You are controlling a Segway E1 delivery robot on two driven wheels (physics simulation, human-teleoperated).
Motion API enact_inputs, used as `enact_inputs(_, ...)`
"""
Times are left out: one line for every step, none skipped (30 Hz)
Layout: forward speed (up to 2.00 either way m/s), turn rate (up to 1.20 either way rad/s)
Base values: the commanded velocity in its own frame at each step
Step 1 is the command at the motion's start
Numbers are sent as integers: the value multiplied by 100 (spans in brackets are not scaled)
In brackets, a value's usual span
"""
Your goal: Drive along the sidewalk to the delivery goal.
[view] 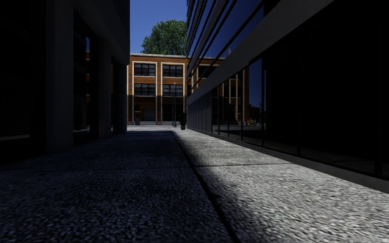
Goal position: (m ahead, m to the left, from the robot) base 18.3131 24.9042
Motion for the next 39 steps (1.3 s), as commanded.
enact_inputs(105,0)
enact_inputs(106,0)
enact_inputs(107,0)
enact_inputs(107,0)
enact_inputs(109,0)
enact_inputs(119,0)
enact_inputs(130,0)
enact_inputs(130,0)
enact_inputs(142,0)
enact_inputs(146,0)
enact_inputs(151,0)
enact_inputs(151,0)
enact_inputs(159,0)
enact_inputs(168,0)
enact_inputs(171,0)
enact_inputs(171,0)
enact_inputs(171,0)
enact_inputs(171,0)
enact_inputs(171,0)
enact_inputs(171,0)
enact_inputs(171,0)
enact_inputs(173,0)
enact_inputs(176,0)
enact_inputs(176,0)
enact_inputs(185,0)
enact_inputs(200,0)
enact_inputs(200,0)
enact_inputs(200,0)
enact_inputs(200,0)
enact_inputs(200,0)
enact_inputs(200,0)
enact_inputs(200,0)
enact_inputs(200,0)
enact_inputs(200,0)
enact_inputs(200,0)
enact_inputs(200,0)
enact_inputs(200,0)
enact_inputs(200,0)
enact_inputs(200,0)
